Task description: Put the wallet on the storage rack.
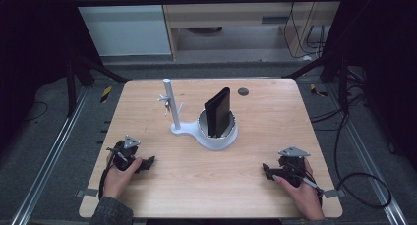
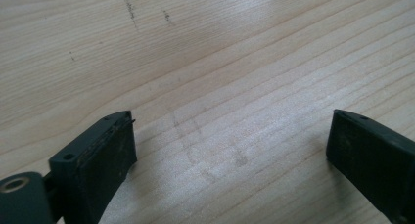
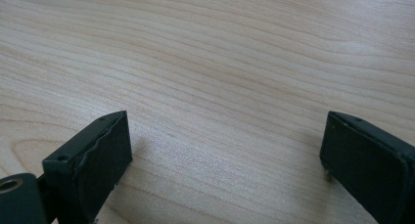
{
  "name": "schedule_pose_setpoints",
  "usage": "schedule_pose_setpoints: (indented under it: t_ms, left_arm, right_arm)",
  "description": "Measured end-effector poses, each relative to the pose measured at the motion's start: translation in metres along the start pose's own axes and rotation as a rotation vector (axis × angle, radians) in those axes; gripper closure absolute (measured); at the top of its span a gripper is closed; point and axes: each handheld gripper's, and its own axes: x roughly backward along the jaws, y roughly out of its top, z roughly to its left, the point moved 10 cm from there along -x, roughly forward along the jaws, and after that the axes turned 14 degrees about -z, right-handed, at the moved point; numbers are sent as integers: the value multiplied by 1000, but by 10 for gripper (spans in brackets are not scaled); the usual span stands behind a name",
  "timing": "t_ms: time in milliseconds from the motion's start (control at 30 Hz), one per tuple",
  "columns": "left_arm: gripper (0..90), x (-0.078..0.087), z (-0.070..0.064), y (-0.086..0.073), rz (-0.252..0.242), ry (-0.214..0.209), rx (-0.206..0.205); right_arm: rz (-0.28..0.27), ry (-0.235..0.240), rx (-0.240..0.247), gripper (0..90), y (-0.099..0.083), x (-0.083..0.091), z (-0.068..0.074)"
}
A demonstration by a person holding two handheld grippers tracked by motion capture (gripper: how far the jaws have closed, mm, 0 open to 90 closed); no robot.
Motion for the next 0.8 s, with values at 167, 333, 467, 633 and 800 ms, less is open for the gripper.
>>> schedule_pose_setpoints:
  t_ms: [167, 333, 467, 633, 800]
  left_arm:
    - [7, -1, 9, 0, -22, 27, 9]
    - [0, -1, 7, 0, -24, 12, 5]
    - [0, -1, 6, 0, -24, 5, 0]
    - [0, -1, 6, 0, -23, 6, 1]
    - [0, -1, 6, 0, -23, 6, 1]
  right_arm:
    - [0, 1, 0, 52, 0, 0, 0]
    - [0, 0, 0, 52, 0, 0, 0]
    - [1, 3, 0, 52, 0, 0, 0]
    - [0, 6, 3, 52, 0, 1, 1]
    - [-2, 7, 10, 51, 0, 1, 1]
